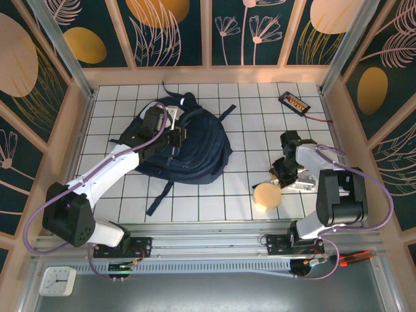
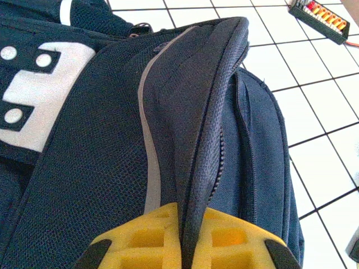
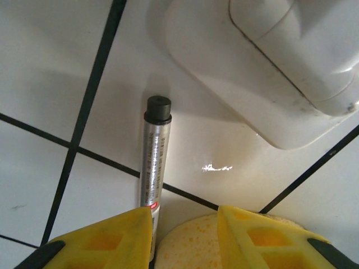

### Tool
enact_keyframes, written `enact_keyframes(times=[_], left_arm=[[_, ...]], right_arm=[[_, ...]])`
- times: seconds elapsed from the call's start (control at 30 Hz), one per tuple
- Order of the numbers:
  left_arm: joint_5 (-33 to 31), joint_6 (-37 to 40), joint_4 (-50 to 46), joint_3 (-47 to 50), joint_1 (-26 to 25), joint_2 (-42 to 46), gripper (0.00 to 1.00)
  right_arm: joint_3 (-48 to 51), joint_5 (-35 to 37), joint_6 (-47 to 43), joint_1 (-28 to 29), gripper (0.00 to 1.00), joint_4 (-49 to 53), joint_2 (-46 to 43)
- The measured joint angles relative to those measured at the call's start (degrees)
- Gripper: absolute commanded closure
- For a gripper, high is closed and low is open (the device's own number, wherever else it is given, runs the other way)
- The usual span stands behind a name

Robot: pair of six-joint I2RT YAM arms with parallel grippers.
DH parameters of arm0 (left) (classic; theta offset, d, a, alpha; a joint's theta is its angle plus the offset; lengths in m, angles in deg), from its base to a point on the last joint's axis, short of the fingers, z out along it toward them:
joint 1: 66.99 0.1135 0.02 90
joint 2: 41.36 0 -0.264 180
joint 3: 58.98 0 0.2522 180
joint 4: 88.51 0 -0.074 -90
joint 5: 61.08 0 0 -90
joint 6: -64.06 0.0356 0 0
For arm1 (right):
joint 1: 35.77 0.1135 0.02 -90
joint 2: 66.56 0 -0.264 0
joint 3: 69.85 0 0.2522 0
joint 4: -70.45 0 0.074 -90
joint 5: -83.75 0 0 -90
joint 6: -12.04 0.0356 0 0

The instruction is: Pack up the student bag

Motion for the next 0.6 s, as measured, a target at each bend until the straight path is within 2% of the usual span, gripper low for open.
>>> enact_keyframes(times=[0.6], left_arm=[[-0.2,0.0,-0.4,0.4,0.0,0.9,1.0]], right_arm=[[0.9,0.4,0.0,0.0,0.65,-3.2,2.6]])
